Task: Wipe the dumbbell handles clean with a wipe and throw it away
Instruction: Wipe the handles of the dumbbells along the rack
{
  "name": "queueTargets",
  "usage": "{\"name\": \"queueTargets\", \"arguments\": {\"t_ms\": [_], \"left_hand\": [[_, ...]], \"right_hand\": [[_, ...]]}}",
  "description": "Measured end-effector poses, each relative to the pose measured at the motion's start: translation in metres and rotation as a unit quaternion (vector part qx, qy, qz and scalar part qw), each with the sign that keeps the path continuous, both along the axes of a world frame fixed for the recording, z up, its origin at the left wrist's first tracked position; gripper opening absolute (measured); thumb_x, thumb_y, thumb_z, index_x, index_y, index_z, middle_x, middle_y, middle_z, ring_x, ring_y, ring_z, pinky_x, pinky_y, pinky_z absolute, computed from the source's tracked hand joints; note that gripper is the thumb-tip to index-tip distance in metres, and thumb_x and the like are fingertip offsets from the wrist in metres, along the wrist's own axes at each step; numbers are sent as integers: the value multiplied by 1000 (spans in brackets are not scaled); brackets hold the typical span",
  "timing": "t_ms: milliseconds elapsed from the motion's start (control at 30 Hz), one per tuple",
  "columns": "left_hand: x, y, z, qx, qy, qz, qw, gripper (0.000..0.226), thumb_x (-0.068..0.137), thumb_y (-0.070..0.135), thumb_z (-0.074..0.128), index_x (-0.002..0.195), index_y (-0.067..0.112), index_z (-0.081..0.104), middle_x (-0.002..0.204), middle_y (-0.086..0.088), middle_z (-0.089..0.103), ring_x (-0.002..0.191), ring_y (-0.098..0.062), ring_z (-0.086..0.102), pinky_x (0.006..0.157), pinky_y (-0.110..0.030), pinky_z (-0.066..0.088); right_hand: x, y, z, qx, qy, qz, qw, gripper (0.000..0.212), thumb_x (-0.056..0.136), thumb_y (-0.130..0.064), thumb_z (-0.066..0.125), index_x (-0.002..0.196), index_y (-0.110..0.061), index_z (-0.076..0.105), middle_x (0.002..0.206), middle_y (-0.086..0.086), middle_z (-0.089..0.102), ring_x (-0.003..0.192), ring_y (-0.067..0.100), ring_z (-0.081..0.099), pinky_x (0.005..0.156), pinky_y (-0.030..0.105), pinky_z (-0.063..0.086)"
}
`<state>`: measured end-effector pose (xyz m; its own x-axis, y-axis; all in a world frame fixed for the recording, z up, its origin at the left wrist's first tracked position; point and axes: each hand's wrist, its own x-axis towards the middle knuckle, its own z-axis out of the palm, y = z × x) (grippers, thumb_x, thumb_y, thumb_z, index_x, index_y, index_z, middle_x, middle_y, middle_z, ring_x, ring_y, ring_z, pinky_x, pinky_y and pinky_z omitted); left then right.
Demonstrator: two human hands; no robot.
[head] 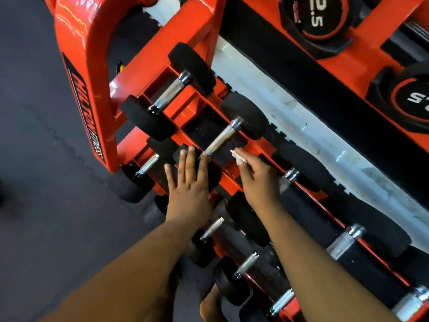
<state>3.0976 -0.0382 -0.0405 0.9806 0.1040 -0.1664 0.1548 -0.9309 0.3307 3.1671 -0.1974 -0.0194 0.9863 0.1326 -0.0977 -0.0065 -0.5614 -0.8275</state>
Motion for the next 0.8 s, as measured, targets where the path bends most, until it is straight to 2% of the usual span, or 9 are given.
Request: {"name": "queueTargets", "arguments": {"t_ms": [67,167,267,333,467,533,600,700,800], "left_hand": [[20,12,3,-27,33,39,998,108,90,63,58,162,15,-6,169,-12,-14,155,-27,-22,123,-59,-10],[48,30,3,-66,108,58,990,123,83,68,64,161,9,-11,170,-11,-11,156,-25,-18,125,-53,-7],[58,35,-3,-110,150,69,980,137,72,71,73,160,5,-11,170,-13,-6,157,-25,-12,126,-49,-6],[58,37,-6,-97,156,57,981,139,70,71,74,159,4,-9,170,-14,-4,157,-26,-11,127,-51,-2],[63,39,-2,-83,193,36,977,143,69,71,77,158,5,-14,170,-15,-8,156,-28,-14,126,-54,-3],[65,42,0,-83,213,18,973,144,70,66,80,158,5,-17,169,-15,-10,156,-29,-15,125,-57,-3],[67,46,3,-83,232,4,969,144,70,60,82,157,6,-20,168,-16,-14,155,-30,-18,124,-59,-4],[68,49,6,-92,251,-11,964,141,73,57,81,157,8,-20,168,-17,-18,155,-30,-20,123,-61,-5],[67,50,9,-98,250,-13,963,137,76,56,79,158,8,-20,167,-17,-18,155,-30,-20,123,-61,-5]], "right_hand": [[21,18,-10,-75,-115,73,988,35,100,-3,54,131,-12,65,132,9,66,123,9,59,103,18,46],[50,40,-38,-188,-223,195,936,36,96,-5,50,125,-12,70,131,11,67,123,25,63,107,38,46],[55,39,-52,-339,-243,362,834,45,90,-13,43,125,-16,69,133,5,66,127,27,60,110,54,40],[57,32,-53,-404,-256,409,777,50,90,-17,37,133,-17,63,141,2,60,136,25,52,113,59,32],[59,23,-49,-500,-199,297,789,66,92,-16,26,158,-17,28,165,3,26,154,23,16,121,61,13],[45,24,-55,-522,-213,350,748,67,94,-16,27,160,-13,17,168,6,15,156,24,6,120,62,12],[42,26,-57,-527,-220,414,709,67,93,-18,26,159,-12,21,167,7,17,155,24,9,119,63,15],[54,39,-55,-543,-201,408,706,66,92,-22,22,156,-15,32,164,4,30,153,22,20,115,68,16],[55,50,-51,-551,-187,403,707,61,93,-24,29,153,-18,38,158,2,39,152,22,25,114,72,12]]}}
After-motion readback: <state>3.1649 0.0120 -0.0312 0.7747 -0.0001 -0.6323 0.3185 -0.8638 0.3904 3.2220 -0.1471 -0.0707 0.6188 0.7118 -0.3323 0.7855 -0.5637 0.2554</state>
